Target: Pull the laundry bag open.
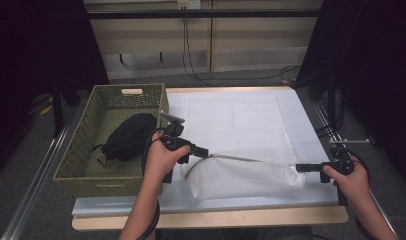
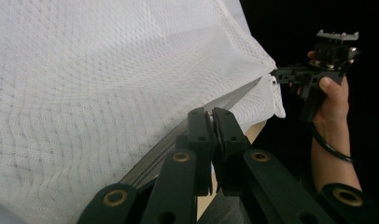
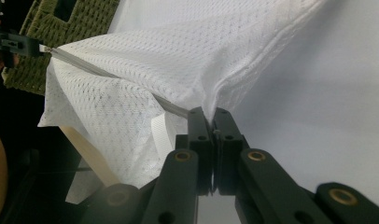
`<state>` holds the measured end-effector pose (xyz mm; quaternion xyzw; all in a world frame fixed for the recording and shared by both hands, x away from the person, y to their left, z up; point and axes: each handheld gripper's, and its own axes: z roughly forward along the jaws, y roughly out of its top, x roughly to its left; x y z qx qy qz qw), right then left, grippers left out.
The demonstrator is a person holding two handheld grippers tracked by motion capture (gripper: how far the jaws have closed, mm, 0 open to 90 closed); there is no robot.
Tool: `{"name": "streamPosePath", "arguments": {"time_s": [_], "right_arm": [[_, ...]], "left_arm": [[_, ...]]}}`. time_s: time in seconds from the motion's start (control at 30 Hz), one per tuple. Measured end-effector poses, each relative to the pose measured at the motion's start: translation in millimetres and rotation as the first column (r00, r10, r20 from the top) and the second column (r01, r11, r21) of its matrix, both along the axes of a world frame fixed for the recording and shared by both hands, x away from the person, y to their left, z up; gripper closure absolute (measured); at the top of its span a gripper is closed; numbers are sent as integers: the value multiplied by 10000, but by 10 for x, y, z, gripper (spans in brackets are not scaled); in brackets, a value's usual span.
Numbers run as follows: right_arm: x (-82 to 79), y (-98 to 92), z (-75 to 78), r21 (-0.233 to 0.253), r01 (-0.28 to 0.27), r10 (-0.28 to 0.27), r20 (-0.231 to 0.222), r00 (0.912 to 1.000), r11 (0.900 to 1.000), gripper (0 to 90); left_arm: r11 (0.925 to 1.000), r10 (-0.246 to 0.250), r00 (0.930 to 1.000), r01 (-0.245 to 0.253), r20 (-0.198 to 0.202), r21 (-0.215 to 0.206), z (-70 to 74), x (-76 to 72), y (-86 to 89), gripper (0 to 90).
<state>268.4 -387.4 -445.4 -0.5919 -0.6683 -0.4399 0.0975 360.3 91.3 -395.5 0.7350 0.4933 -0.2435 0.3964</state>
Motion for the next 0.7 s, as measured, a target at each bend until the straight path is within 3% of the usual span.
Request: {"name": "streamPosePath", "arguments": {"time_s": [0.23,0.3,0.6,0.7], "right_arm": [[0,8,4,-156,12,-13,-24,10000,9999,887],[0,4,2,-97,48,-48,-33,10000,9999,887],[-2,4,10,-54,-7,7,-14,10000,10000,887],[0,-4,2,-147,43,-44,-42,10000,9999,887]], "left_arm": [[9999,79,9999,-78,-80,133,15,2,20,868],[9999,147,9998,-148,-116,-57,30,3,60,868],[9999,81,9999,-82,-85,-84,39,9,95,868],[9995,296,9996,-295,-39,56,50,10,135,868]]}}
